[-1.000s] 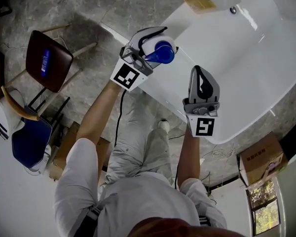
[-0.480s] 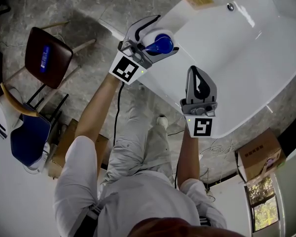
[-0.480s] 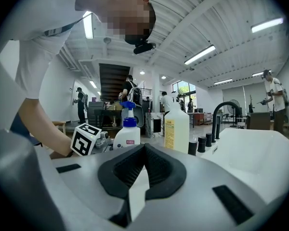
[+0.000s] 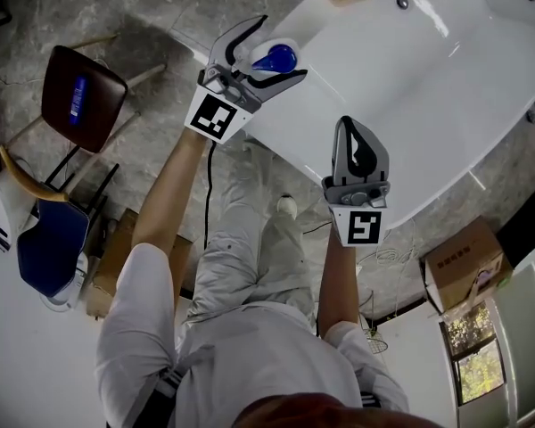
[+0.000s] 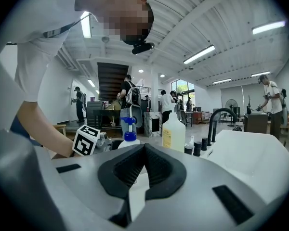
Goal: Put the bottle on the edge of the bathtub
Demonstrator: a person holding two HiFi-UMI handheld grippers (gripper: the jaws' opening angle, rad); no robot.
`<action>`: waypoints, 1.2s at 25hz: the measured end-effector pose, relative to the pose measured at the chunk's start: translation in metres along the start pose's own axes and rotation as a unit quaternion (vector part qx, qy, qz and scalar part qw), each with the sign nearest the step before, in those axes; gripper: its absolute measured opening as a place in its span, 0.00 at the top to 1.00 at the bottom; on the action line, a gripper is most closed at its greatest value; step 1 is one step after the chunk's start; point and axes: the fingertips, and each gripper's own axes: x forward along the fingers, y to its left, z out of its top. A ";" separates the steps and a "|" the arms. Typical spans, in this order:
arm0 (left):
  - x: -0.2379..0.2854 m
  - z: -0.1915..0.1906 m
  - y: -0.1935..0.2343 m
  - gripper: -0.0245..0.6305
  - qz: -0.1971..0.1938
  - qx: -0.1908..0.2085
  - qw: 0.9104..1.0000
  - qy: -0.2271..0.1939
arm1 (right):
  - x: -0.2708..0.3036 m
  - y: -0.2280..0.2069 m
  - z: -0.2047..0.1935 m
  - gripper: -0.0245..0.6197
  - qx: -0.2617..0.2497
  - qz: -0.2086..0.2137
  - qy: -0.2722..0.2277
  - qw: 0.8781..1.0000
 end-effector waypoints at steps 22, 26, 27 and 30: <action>-0.080 0.153 -0.004 0.68 0.073 0.023 0.997 -0.006 | -0.058 0.012 0.151 0.96 -0.014 0.008 -0.040 0.999; -0.102 0.202 -0.004 0.75 0.092 0.037 0.995 -0.014 | -0.071 0.022 0.189 0.96 -0.016 0.020 -0.058 0.998; -0.108 0.216 -0.002 0.77 0.104 0.024 0.994 -0.024 | -0.074 0.024 0.198 0.96 -0.016 0.022 -0.062 0.998; -0.123 0.254 0.003 0.85 0.137 -0.017 0.989 -0.049 | -0.081 0.030 0.223 0.96 -0.012 0.027 -0.073 0.997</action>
